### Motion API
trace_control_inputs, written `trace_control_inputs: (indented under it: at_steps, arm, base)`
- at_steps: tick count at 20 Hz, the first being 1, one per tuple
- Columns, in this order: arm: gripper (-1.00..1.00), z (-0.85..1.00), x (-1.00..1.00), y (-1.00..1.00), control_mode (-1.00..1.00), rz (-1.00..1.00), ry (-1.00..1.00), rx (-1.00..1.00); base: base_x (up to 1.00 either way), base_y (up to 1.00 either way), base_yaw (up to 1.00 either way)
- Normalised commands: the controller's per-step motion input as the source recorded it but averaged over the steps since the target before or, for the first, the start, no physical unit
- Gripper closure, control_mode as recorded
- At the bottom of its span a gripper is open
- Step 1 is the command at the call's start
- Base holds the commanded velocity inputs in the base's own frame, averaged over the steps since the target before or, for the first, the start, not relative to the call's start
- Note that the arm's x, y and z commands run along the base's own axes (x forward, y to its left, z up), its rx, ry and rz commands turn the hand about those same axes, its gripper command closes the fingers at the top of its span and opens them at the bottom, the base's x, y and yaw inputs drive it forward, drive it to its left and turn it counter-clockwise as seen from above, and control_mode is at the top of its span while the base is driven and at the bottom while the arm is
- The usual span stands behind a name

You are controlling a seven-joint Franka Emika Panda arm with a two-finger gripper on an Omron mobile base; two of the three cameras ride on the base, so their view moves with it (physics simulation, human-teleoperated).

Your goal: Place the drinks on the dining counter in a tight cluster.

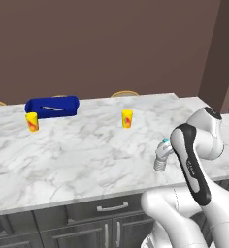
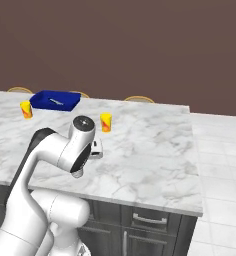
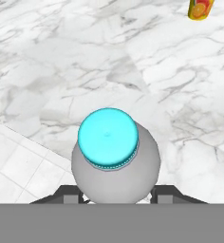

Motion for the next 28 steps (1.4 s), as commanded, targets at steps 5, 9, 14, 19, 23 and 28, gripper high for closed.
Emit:
trace_control_inputs:
  at_steps: [5, 9, 14, 19, 23, 28]
  arm:
    - [1.0, 0.0, 0.0, 0.0, 1.0, 0.0, 0.0, 0.0]
    - [1.0, 0.0, 0.0, 0.0, 1.0, 0.0, 0.0, 0.0]
    - [1.0, 0.0, 0.0, 0.0, 1.0, 0.0, 0.0, 0.0]
    - [1.0, 0.0, 0.0, 0.0, 1.0, 0.0, 0.0, 0.0]
    - [1.0, -0.01, 0.07, 0.0, -1.0, 0.0, 0.0, -0.01]
    - [1.0, -0.05, 0.36, 0.0, -1.0, 0.0, 0.0, -0.02]
  base:
    - [0.0, 0.0, 0.0]
    - [0.0, 0.0, 0.0]
    - [0.0, 0.0, 0.0]
    - [0.0, 0.0, 0.02]
    - [0.08, 0.0, 0.01]
    - [0.0, 0.0, 0.0]
